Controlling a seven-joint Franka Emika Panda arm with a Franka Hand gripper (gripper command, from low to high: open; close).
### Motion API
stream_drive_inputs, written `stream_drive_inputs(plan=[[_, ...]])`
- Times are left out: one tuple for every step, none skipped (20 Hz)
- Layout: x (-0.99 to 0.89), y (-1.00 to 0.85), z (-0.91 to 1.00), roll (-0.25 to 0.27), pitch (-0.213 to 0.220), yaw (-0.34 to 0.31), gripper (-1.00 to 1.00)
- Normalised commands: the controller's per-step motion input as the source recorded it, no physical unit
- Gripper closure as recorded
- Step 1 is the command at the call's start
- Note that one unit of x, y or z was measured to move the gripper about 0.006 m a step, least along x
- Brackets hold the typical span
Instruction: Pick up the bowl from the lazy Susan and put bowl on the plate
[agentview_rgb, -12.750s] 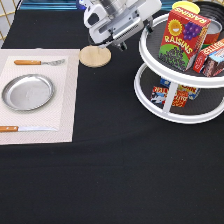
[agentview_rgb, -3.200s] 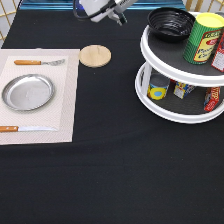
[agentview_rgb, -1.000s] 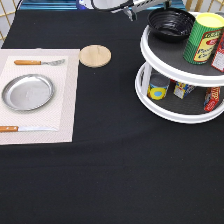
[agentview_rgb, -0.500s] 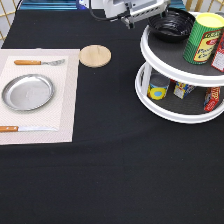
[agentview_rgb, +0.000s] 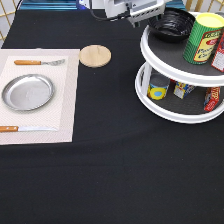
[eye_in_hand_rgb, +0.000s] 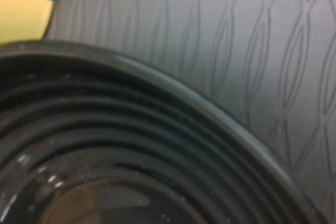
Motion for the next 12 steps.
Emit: stream_drive_inputs(plan=[[0.0, 0.11, 0.13, -0.139, -0.069, -0.035, 1.0], [0.0, 0.09, 0.1, -0.127, -0.075, -0.038, 1.0], [0.01, 0.09, 0.07, -0.123, -0.079, -0.045, 1.0], [0.02, 0.04, 0.07, -0.099, -0.074, -0.041, 1.0], [0.03, 0.02, 0.06, -0.086, -0.073, -0.036, 1.0], [0.06, 0.0, 0.08, -0.061, -0.056, -0.03, 1.0], [0.07, 0.0, 0.14, -0.031, -0.038, -0.02, 1.0], [0.01, -0.2, 0.32, 0.0, -0.02, -0.018, 1.0], [0.0, -0.33, 0.6, 0.0, 0.0, -0.012, 1.0], [0.01, -0.42, 0.8, 0.034, 0.0, -0.006, 1.0], [0.0, -0.52, 0.87, 0.049, 0.016, -0.011, 1.0], [0.0, -0.65, 1.0, 0.075, 0.049, -0.01, 1.0]])
